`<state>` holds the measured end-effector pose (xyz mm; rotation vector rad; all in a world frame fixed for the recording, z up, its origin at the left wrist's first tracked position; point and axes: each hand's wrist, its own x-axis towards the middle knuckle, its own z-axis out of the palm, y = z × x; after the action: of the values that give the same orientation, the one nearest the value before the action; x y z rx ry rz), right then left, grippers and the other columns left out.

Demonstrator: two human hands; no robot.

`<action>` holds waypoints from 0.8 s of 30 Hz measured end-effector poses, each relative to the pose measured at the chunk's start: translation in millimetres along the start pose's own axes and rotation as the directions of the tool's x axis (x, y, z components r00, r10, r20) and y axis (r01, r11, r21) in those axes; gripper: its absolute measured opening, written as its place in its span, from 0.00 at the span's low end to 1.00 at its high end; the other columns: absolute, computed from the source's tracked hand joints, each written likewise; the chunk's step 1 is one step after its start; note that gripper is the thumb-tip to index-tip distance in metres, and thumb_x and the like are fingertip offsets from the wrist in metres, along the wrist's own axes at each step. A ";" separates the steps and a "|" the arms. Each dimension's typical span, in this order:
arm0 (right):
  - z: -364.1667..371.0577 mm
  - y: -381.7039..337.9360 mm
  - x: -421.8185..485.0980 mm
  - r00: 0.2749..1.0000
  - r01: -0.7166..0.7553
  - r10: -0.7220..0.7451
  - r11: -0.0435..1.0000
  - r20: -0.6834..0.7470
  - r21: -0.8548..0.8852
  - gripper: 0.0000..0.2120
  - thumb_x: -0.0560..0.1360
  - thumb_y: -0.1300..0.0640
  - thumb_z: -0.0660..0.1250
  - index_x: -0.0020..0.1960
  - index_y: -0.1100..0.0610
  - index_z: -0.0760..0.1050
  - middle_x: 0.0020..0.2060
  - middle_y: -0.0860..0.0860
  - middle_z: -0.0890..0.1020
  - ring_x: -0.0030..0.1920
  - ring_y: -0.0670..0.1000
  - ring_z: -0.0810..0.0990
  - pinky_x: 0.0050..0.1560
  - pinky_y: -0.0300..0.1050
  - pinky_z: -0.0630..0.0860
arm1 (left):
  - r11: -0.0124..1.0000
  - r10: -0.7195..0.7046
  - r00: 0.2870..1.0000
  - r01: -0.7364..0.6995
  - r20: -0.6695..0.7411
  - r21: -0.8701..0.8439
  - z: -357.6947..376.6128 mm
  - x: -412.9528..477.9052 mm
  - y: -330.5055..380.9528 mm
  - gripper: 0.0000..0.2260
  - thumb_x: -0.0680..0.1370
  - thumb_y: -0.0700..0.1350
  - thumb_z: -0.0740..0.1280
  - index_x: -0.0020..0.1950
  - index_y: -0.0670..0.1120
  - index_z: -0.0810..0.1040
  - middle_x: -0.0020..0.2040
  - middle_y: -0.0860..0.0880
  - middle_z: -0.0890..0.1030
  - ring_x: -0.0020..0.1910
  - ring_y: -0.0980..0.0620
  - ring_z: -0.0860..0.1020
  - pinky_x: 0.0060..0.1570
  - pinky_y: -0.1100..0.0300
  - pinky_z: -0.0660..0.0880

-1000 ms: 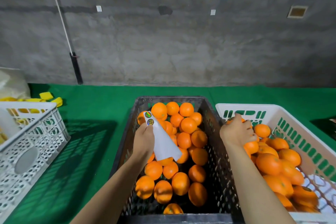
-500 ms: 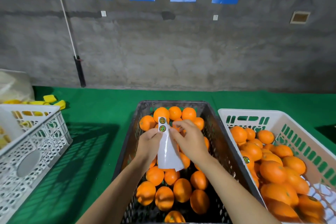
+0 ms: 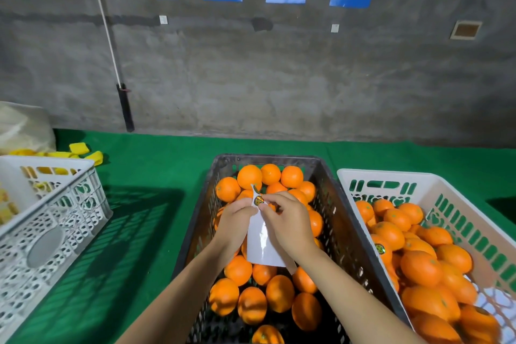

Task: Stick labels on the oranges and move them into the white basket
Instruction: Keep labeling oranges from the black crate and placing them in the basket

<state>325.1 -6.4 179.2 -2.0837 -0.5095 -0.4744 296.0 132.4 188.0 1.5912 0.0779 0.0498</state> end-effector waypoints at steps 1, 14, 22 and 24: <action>-0.2 0.2 1.1 1.000 -0.008 0.008 1.000 0.004 -0.003 0.10 0.79 0.56 0.70 0.60 0.52 0.82 0.50 0.43 0.80 0.53 0.42 0.76 0.52 0.37 0.75 | 1.000 -0.004 1.000 0.004 -0.004 -0.011 1.0 0.3 0.5 0.09 0.81 0.41 0.62 0.51 0.38 0.81 0.50 0.34 0.80 0.47 0.43 0.79 0.45 0.55 0.74; 0.6 -1.3 -4.4 0.994 0.103 -0.097 0.988 0.056 -0.112 0.11 0.79 0.54 0.69 0.61 0.53 0.82 0.54 0.46 0.81 0.55 0.46 0.77 0.54 0.41 0.76 | 0.997 -0.078 0.985 0.080 -0.153 0.011 0.8 3.5 -2.8 0.11 0.81 0.53 0.65 0.43 0.54 0.84 0.46 0.47 0.86 0.49 0.50 0.83 0.42 0.60 0.77; 1.6 1.6 -4.4 0.996 0.080 -0.076 0.992 0.040 -0.101 0.04 0.79 0.58 0.69 0.47 0.53 0.82 0.47 0.45 0.81 0.47 0.45 0.78 0.46 0.47 0.76 | 0.994 -0.077 0.981 0.089 -0.180 0.060 1.5 6.7 -6.1 0.18 0.81 0.53 0.65 0.46 0.38 0.81 0.47 0.33 0.81 0.43 0.46 0.78 0.44 0.54 0.73; 2.0 0.8 -4.4 0.997 0.071 -0.070 0.997 0.046 -0.030 0.05 0.79 0.57 0.68 0.46 0.51 0.81 0.46 0.44 0.80 0.47 0.44 0.77 0.46 0.45 0.76 | 0.994 -0.033 0.972 0.057 -0.233 0.098 1.2 5.8 -5.3 0.20 0.82 0.52 0.63 0.44 0.35 0.81 0.38 0.38 0.79 0.39 0.48 0.76 0.42 0.55 0.70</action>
<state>322.1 -5.8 175.3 -2.1159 -0.6069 -0.4800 301.8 131.7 182.6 1.6819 0.3024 0.1988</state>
